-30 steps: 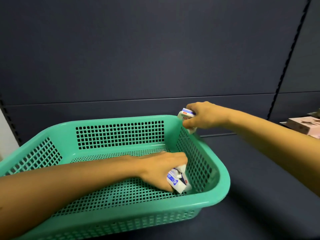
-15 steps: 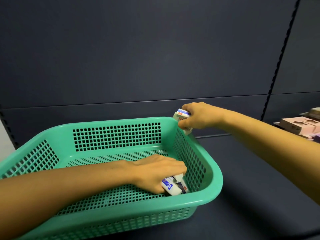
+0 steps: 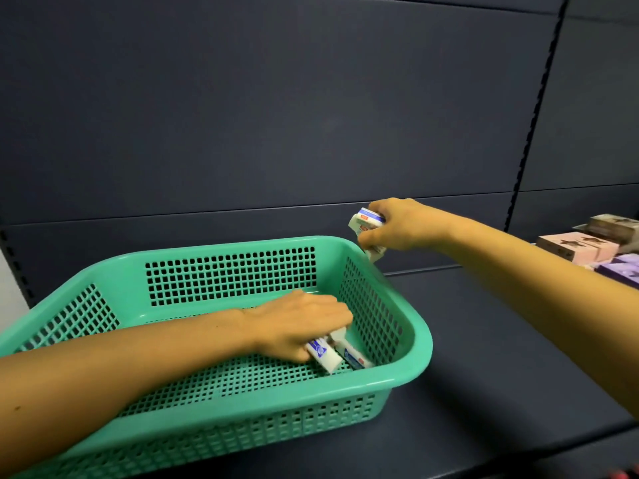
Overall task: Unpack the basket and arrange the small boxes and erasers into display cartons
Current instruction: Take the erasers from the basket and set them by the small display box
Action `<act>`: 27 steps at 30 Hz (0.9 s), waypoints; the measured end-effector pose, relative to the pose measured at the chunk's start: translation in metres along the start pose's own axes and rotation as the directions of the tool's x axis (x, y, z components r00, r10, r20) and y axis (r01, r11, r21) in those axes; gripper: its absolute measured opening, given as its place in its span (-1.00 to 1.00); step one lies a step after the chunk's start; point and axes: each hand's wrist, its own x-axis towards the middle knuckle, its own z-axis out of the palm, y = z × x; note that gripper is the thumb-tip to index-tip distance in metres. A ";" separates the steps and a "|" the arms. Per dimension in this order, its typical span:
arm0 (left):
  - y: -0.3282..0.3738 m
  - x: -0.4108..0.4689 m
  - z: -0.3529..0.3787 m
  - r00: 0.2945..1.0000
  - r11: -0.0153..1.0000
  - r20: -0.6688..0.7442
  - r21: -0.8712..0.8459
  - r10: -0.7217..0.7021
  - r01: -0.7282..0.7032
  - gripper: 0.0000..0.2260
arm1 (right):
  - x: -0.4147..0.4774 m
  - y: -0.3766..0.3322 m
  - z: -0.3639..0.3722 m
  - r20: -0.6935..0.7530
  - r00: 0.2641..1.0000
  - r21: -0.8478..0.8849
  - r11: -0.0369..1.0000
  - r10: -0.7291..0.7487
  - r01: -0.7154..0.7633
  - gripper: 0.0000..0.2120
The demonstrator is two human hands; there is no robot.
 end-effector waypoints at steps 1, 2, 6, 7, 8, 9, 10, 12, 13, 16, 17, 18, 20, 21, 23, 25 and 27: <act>-0.001 -0.002 -0.002 0.999 0.999 0.016 -0.013 -0.036 0.037 -0.75 | -0.004 0.000 -0.002 -0.005 1.000 0.004 1.000 0.011 -0.011 -0.78; 0.000 -0.003 -0.003 0.996 0.998 0.072 -0.024 -0.058 0.060 -0.80 | -0.007 0.001 -0.003 -0.008 1.000 0.006 1.000 0.021 -0.021 -0.79; 0.011 -0.001 -0.002 0.991 0.991 0.136 -0.130 -0.015 0.033 -0.87 | -0.018 0.010 -0.006 -0.041 0.998 0.003 0.999 0.052 -0.052 -0.78; 0.013 0.000 -0.002 0.991 0.990 0.134 -0.137 -0.002 0.020 -0.85 | -0.020 0.012 -0.006 -0.047 0.997 0.000 0.998 0.060 -0.060 -0.75; 0.014 0.002 -0.002 0.991 0.992 0.135 -0.127 0.003 0.015 -0.83 | -0.022 0.015 -0.006 -0.048 0.997 -0.002 0.998 0.068 -0.068 -0.74; 0.015 0.004 -0.003 0.991 0.993 0.131 -0.120 0.007 0.009 -0.82 | -0.024 0.017 -0.006 -0.045 0.996 -0.001 0.997 0.073 -0.073 -0.74; 0.015 0.005 -0.003 0.992 0.993 0.127 -0.118 0.022 -0.007 -0.81 | -0.025 0.018 -0.006 -0.040 0.996 0.001 0.997 0.076 -0.076 -0.74; 0.017 0.004 -0.003 0.991 0.990 0.094 -0.112 0.094 -0.083 -0.80 | -0.027 0.022 -0.007 -0.034 0.997 0.002 0.997 0.073 -0.073 -0.74; 0.018 0.004 -0.001 0.987 0.986 0.067 -0.085 0.149 -0.143 -0.79 | -0.027 0.024 -0.007 -0.035 0.997 0.001 0.998 0.068 -0.068 -0.75; 0.024 0.008 -0.001 0.957 0.960 0.070 0.010 0.280 -0.281 -0.82 | -0.028 0.027 -0.010 -0.032 0.998 -0.003 0.998 0.055 -0.055 -0.76; 0.027 0.010 -0.004 0.955 0.957 0.065 0.006 0.289 -0.290 -0.86 | -0.028 0.028 -0.011 -0.029 0.998 -0.006 0.998 0.054 -0.054 -0.78; 0.028 0.012 -0.005 0.953 0.955 0.067 -0.004 0.295 -0.296 -0.90 | -0.029 0.028 -0.012 -0.027 0.998 -0.008 0.998 0.055 -0.055 -0.79; 0.030 0.014 -0.008 0.962 0.964 0.070 -0.014 0.265 -0.265 -0.87 | -0.030 0.028 -0.013 -0.032 0.998 -0.003 0.998 0.058 -0.058 -0.78; 0.030 0.013 -0.007 0.971 0.973 0.062 -0.009 0.232 -0.232 -0.85 | -0.031 0.028 -0.014 -0.034 0.998 0.000 0.998 0.060 -0.060 -0.76; 0.026 0.010 -0.002 0.987 0.989 0.074 -0.020 0.145 -0.143 -0.86 | -0.035 0.029 -0.016 -0.036 0.997 0.000 0.998 0.069 -0.069 -0.75; 0.021 0.006 0.001 0.994 0.997 0.084 -0.021 0.076 -0.075 -0.88 | -0.041 0.031 -0.016 -0.040 0.996 -0.003 0.997 0.080 -0.080 -0.77; 0.014 0.004 -0.001 0.995 1.000 0.098 -0.008 0.019 -0.018 -0.84 | -0.048 0.035 -0.016 -0.047 0.995 0.004 0.996 0.090 -0.090 -0.79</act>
